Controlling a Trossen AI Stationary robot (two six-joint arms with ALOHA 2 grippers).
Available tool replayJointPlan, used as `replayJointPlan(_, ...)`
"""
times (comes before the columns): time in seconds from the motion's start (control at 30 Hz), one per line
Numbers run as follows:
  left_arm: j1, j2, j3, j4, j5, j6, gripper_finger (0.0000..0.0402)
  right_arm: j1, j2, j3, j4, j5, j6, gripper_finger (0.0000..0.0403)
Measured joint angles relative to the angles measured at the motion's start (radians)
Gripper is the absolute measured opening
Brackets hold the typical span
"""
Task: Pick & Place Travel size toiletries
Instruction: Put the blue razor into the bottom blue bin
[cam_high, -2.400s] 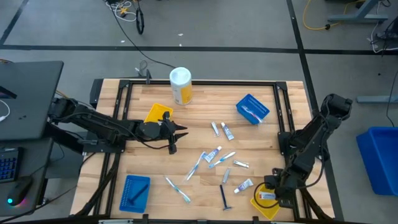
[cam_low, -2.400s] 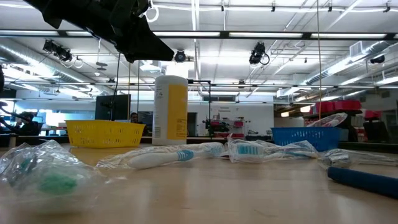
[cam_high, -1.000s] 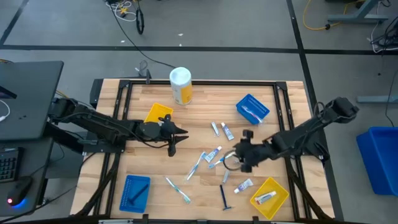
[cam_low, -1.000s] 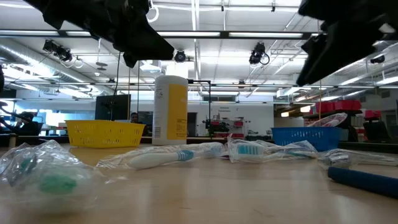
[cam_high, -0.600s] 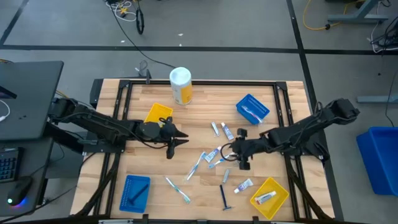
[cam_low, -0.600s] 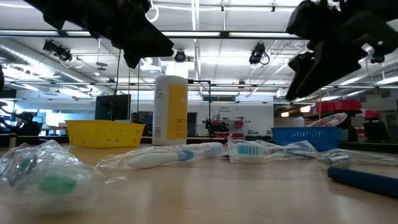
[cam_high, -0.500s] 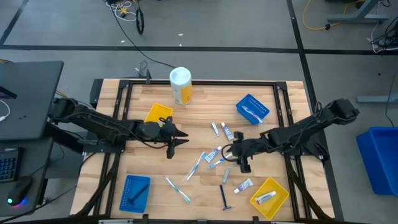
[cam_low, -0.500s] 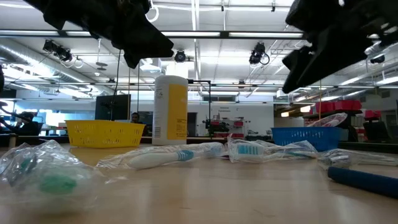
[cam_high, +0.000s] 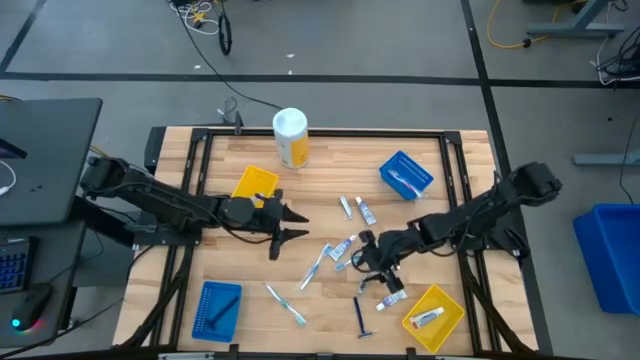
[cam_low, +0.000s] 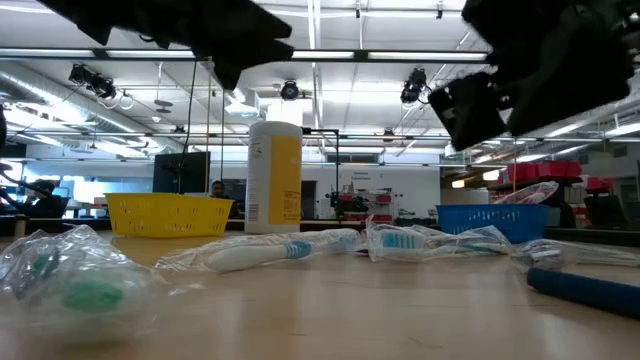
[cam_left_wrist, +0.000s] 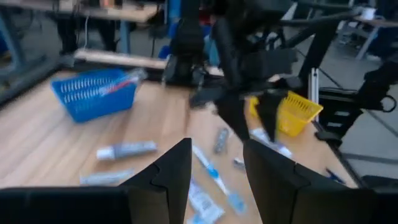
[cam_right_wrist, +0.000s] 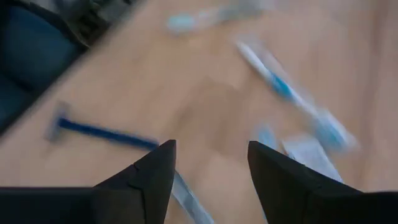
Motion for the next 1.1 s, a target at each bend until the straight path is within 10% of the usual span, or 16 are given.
replayJointPlan(0.53, 0.014, 0.025, -0.004, -0.020, -0.016, -0.059, 0.0155, 0.111, 0.322, 0.135, 0.184, -0.211, -0.246, 0.0211)
replayJointPlan(1.1, 0.011, 0.025, -0.004, -0.034, 0.001, -0.059, 0.0155, 0.140, 0.411, 0.208, 0.084, -0.204, -0.397, 0.0197)
